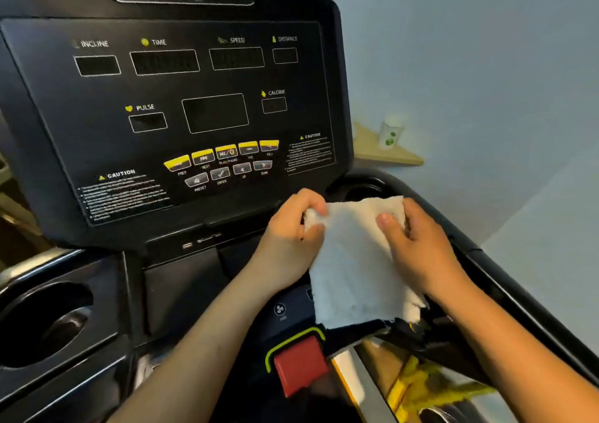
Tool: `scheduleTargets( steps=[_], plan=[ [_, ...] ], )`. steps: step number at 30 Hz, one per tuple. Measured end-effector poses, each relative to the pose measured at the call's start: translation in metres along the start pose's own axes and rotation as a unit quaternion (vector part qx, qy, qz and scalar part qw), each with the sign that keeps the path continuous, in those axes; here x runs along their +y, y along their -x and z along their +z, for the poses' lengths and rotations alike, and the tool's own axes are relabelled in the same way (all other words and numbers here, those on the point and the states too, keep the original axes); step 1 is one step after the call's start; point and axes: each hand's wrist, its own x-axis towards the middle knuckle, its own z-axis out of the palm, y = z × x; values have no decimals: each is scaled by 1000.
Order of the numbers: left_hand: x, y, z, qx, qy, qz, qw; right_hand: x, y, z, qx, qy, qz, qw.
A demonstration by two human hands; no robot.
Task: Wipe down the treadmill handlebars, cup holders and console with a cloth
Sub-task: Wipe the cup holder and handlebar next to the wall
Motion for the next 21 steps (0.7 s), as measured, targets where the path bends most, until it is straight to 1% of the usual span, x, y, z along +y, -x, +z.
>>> scheduleTargets(
  steps=[2, 4, 6, 7, 8, 10, 11, 13, 14, 15, 17, 19, 21],
  plan=[
    [-4, 0, 10, -28, 15, -4, 1000, 13, -5, -3, 1, 32, 14, 999],
    [-6, -3, 18, -43, 32, -14, 998, 22, -16, -9, 5, 36, 18, 999],
    [-10, -12, 29, -23, 21, -23, 999, 30, -37, -14, -2, 34, 26, 999],
    [-14, -18, 36, -2, 3, -35, 999, 35, -48, -14, -13, 51, 32, 998],
    [-19, -24, 43, 22, -31, -50, 998, 39, -58, -12, -16, 92, 21, 995],
    [-28, -31, 56, 58, -128, -78, 987, 47, -69, -1, -19, 161, -47, 986],
    [-31, -33, 62, 73, -168, -87, 979, 48, -70, 8, -45, 159, -94, 982],
    [-34, -33, 73, 112, -211, -83, 968, 49, -60, 25, -153, 146, -170, 963],
    [-34, -33, 78, 132, -219, -80, 964, 50, -53, 31, -209, 163, -181, 947],
    [-33, -30, 82, 151, -226, -84, 959, 54, -50, 35, -253, 196, -177, 931],
    [-32, -25, 88, 196, -249, -95, 944, 59, -59, 38, -290, 241, -183, 908],
    [-31, -21, 91, 236, -265, -91, 930, 63, -80, 44, -327, 219, -159, 906],
    [-27, -19, 93, 251, -270, -100, 924, 64, -105, 56, -359, 183, -138, 905]
  ],
)
